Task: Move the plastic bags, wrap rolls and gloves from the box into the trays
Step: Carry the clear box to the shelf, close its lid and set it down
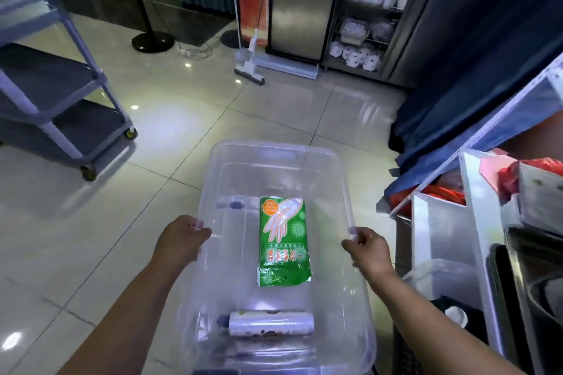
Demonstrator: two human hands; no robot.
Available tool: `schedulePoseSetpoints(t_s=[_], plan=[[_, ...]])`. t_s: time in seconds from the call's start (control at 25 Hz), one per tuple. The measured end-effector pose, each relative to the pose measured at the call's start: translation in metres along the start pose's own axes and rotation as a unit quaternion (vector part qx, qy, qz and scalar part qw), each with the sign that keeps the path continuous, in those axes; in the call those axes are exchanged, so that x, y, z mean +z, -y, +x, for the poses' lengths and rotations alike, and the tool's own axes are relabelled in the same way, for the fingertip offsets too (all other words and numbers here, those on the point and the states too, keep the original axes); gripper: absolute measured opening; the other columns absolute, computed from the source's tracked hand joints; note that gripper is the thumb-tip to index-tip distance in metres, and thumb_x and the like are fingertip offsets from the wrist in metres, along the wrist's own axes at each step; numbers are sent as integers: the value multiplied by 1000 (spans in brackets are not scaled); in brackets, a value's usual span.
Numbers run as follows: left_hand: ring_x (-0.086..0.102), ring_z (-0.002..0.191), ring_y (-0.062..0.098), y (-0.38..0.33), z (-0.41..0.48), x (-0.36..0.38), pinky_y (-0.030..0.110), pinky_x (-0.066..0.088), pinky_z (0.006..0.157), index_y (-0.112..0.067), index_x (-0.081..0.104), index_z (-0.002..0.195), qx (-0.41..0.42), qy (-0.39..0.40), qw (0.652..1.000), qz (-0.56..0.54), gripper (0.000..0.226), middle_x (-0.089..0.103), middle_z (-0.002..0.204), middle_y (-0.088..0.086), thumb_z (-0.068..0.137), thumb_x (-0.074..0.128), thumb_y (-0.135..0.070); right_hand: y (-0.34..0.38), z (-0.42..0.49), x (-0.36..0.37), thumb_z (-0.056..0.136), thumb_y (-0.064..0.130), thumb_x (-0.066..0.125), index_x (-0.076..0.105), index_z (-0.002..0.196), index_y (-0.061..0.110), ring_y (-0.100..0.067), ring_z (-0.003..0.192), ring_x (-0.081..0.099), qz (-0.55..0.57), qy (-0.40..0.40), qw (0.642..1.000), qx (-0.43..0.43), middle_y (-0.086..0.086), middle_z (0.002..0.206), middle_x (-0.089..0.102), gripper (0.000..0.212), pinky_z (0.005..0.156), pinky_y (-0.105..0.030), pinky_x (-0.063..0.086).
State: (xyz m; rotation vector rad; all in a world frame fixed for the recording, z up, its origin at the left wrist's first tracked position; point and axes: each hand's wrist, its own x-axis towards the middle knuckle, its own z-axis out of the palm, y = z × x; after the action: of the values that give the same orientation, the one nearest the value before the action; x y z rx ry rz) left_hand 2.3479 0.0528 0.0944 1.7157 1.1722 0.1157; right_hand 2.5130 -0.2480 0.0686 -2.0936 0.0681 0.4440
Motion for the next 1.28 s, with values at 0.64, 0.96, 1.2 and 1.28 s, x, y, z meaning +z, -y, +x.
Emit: schedulePoseSetpoints(t_s=[0.64, 0.96, 1.2, 1.28], plan=[[63, 55, 30, -229, 283, 235, 34, 50, 66, -17, 53, 72, 149, 253, 920, 261, 10, 65, 60, 15, 77, 61, -16, 5, 239, -27, 79, 7, 62, 61, 107, 14, -16, 56, 48, 60, -209, 953, 212, 0, 65, 52, 29, 56, -26, 43], [66, 57, 25, -214, 361, 409, 34, 52, 62, -12, 55, 88, 97, 303, 886, 338, 10, 67, 67, 11, 80, 61, -17, -97, 378, -47, 79, 5, 63, 60, 111, 9, -18, 62, 52, 22, -203, 939, 276, 1, 66, 54, 33, 67, -26, 44], [65, 75, 34, -153, 432, 519, 52, 54, 81, -14, 56, 83, 45, 335, 868, 365, 7, 65, 80, 12, 78, 61, -12, -194, 467, -21, 83, 11, 58, 56, 116, 13, -25, 74, 60, -32, -180, 930, 318, -8, 82, 62, 33, 72, -40, 53], [66, 70, 33, -130, 460, 558, 52, 55, 79, -13, 56, 81, 38, 341, 862, 373, 6, 65, 72, 12, 78, 60, -9, -229, 497, -9, 84, 12, 59, 55, 120, 14, -26, 75, 62, -40, -170, 929, 328, -9, 84, 63, 35, 72, -42, 55]])
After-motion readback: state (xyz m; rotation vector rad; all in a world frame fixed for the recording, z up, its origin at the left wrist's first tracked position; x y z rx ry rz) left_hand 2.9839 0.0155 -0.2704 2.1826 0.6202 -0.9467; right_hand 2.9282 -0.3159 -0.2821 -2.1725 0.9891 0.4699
